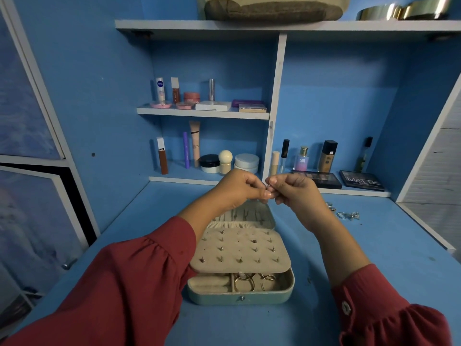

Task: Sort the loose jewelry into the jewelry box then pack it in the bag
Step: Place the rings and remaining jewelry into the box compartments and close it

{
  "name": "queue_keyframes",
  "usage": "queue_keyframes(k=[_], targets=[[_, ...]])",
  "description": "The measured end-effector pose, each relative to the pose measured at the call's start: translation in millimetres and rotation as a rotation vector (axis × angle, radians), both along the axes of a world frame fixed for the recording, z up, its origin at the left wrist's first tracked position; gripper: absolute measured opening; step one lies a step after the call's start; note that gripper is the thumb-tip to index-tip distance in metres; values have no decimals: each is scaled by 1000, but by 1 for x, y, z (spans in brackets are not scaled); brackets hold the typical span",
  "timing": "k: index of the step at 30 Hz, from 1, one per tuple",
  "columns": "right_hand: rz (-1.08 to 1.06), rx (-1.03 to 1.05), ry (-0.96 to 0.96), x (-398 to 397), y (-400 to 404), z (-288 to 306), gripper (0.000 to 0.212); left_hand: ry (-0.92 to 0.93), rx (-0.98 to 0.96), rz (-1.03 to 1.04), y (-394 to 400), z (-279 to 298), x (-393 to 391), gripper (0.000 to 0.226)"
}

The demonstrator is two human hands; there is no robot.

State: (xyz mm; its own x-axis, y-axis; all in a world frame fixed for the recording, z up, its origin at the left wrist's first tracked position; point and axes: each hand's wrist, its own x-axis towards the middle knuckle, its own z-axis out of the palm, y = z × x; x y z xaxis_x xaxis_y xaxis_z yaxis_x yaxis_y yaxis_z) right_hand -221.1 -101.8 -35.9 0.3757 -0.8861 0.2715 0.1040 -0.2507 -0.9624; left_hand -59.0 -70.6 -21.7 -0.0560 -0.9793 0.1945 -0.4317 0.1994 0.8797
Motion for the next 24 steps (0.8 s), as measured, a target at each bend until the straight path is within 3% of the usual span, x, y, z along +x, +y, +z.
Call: queue_keyframes(k=[10, 13, 17, 22, 24], targets=[[-91, -35, 320, 2, -8, -11, 21, -66, 32, 49, -3, 0, 5, 10], [-71, 4, 312, 4, -8, -13, 22, -57, 60, 88, -4, 0, 2, 9], [-42, 2, 320, 1, -8, -14, 8, -91, 78, 125, -6, -3, 1, 8], [-184, -40, 396, 6, -11, -21, 8, -172, 57, 176, -10, -4, 1, 12], [-150, -25, 352, 7, -10, -23, 12, -168, 55, 161, -8, -4, 0, 12]])
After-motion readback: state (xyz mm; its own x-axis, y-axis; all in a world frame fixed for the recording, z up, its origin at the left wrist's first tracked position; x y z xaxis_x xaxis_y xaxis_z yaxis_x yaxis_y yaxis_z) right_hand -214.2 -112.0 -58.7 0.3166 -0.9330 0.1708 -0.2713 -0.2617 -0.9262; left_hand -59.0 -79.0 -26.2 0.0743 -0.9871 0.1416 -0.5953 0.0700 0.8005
